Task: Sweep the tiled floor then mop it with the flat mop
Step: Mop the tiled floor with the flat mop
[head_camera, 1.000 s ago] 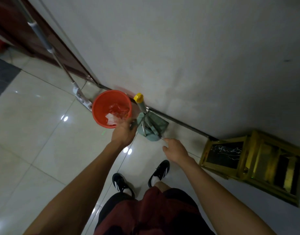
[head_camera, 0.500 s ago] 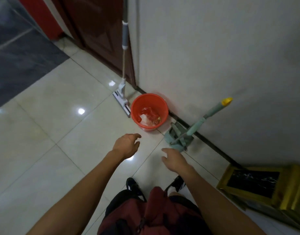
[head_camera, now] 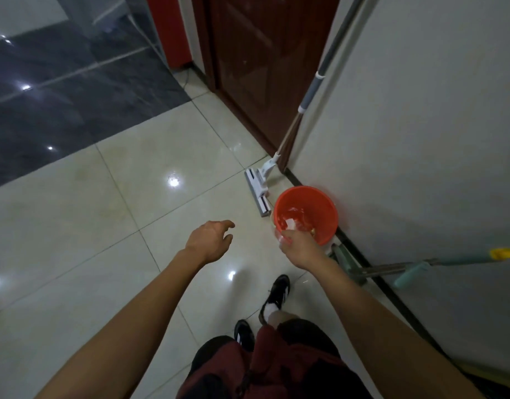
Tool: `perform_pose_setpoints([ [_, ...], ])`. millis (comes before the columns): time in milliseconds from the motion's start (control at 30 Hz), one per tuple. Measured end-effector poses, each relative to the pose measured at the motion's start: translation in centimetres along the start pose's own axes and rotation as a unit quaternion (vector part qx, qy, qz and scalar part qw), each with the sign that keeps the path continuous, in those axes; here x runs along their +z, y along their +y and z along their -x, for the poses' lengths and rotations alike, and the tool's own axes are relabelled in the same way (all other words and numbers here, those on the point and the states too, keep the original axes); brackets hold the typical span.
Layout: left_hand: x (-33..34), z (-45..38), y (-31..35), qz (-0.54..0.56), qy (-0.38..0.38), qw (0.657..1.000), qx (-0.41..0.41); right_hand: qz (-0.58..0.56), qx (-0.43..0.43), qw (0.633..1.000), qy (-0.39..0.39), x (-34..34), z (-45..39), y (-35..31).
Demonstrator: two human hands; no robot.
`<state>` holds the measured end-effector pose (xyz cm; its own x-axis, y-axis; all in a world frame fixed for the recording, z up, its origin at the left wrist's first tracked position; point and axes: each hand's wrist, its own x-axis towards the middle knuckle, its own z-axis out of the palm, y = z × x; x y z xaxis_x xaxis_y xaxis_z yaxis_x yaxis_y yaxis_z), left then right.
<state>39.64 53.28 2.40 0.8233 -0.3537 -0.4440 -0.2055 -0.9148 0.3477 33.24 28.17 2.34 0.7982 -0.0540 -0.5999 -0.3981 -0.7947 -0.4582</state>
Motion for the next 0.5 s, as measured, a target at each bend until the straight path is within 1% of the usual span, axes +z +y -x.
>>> perform_pose_setpoints([
  [133, -1.5, -3.2, -1.2, 0.016, -0.005, 1.0, -0.025, 0.002, 0.007, 1.0, -0.004, -2.0, -3.2, -0.4],
  [267, -3.9, -7.7, -0.7, 0.023, -0.009, 0.999, -0.039, -0.004, 0.002, 1.0, 0.003, -5.4, -7.4, -0.5],
  [367, -5.9, -11.5, 0.3, 0.025, -0.009, 0.999, -0.041, -0.035, 0.02, 0.999, 0.027, -8.0, -10.3, -0.4],
  [500, -8.0, -16.1, 1.9, 0.058, -0.001, 0.998, -0.04, -0.078, 0.053, 0.995, 0.03, -11.9, -13.8, -0.3],
])
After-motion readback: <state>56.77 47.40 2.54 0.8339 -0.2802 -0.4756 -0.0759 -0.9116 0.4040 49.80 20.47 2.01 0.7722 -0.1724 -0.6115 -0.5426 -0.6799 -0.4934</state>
